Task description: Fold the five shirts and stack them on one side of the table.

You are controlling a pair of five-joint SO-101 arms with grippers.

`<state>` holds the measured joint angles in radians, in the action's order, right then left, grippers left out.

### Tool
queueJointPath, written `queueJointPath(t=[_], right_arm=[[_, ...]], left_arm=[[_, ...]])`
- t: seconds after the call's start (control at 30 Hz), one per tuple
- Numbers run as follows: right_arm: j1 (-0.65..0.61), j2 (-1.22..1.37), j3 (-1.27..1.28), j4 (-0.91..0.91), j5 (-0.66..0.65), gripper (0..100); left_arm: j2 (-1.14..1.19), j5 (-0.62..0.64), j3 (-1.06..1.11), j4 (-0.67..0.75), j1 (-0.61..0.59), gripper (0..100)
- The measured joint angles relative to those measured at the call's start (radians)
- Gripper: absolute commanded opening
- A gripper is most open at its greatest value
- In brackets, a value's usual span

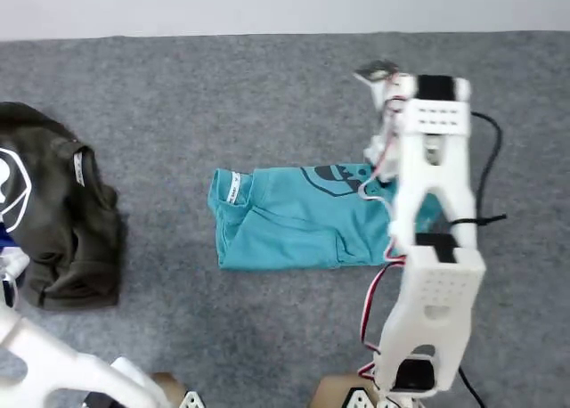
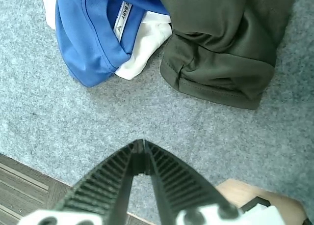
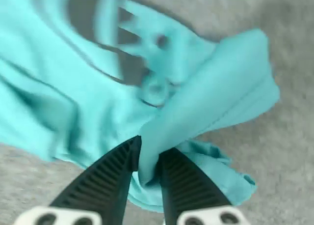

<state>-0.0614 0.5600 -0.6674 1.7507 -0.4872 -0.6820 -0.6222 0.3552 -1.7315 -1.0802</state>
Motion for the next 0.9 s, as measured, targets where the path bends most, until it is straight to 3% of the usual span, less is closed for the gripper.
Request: queueJointPath(t=[0.4, 0.9], right_arm=[[-0.396, -0.031, 0.000, -0.011, 0.086, 1.1], [-0.594, 0.038, 0.000, -0.158, 0.092, 1.1]], left_arm=[[0.000, 0.000, 0.000, 0.000, 0.000, 1], [0.000, 0.000, 0.000, 0.000, 0.000, 1]])
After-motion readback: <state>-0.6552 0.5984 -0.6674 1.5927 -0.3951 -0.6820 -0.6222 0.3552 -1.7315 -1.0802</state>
